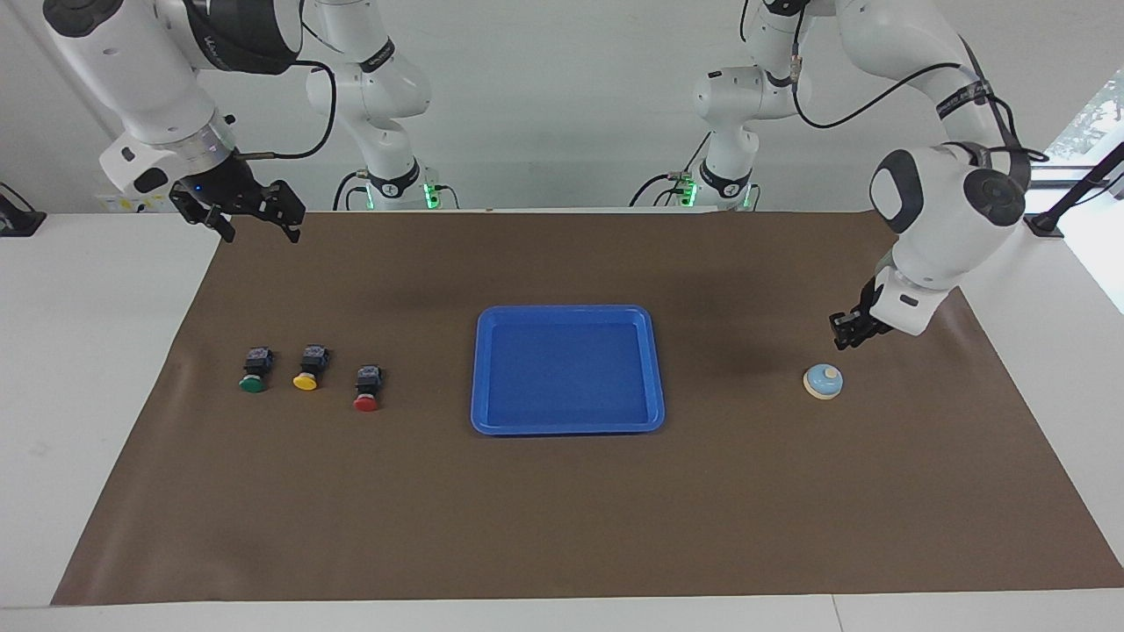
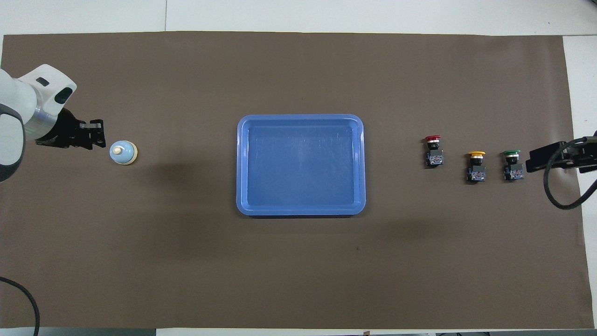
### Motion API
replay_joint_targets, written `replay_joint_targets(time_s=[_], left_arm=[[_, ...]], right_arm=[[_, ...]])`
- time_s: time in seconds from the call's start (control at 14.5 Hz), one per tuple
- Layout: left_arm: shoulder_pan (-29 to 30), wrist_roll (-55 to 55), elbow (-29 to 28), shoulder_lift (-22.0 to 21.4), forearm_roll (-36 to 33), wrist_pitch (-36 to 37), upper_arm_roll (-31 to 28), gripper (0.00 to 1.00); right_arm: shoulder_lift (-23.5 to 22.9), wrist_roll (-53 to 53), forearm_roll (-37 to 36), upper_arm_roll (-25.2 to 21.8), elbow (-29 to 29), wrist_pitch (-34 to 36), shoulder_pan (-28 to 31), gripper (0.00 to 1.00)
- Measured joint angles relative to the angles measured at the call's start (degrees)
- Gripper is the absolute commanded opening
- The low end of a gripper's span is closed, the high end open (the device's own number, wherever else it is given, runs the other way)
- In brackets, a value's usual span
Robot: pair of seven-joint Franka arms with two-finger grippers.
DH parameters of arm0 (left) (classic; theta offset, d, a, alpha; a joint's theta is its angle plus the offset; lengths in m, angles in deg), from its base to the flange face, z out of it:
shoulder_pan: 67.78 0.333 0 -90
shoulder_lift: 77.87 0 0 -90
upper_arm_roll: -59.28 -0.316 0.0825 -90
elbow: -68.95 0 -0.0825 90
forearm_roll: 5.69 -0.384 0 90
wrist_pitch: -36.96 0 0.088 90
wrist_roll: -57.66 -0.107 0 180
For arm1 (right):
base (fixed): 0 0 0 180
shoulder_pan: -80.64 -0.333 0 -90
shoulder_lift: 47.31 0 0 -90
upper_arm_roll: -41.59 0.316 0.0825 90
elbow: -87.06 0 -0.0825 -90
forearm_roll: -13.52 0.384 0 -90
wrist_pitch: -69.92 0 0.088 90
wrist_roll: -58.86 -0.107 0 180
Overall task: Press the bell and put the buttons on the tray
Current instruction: 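Lift the left gripper off the bell and draw it back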
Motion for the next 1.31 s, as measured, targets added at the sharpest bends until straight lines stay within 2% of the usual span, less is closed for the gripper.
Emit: replay_joint_targets(time_s=[0.34,0.55,1.03,1.31], left_arm=[[-1.03,0.11,0.18,-7.83,0.00,7.55,0.09,1.00],[-1.02,0.11,0.03,-10.13,0.00,12.12,0.05,1.00],[-0.91,-0.07,1.72,-9.44,-1.03,13.06,-0.28,1.00],[-0.91,-0.10,10.33,-3.00,-1.08,19.26,-0.31,1.00]], right_arm=[[0.00,0.00,0.00,0.00,0.00,0.00,0.00,1.00],[0.00,0.00,0.00,0.00,0.00,0.00,0.00,1.00],[0.00,0.00,0.00,-0.32,0.00,1.16,0.43,1.00],[0.00,0.05,0.00,-0.43,0.00,1.16,0.82,1.00]])
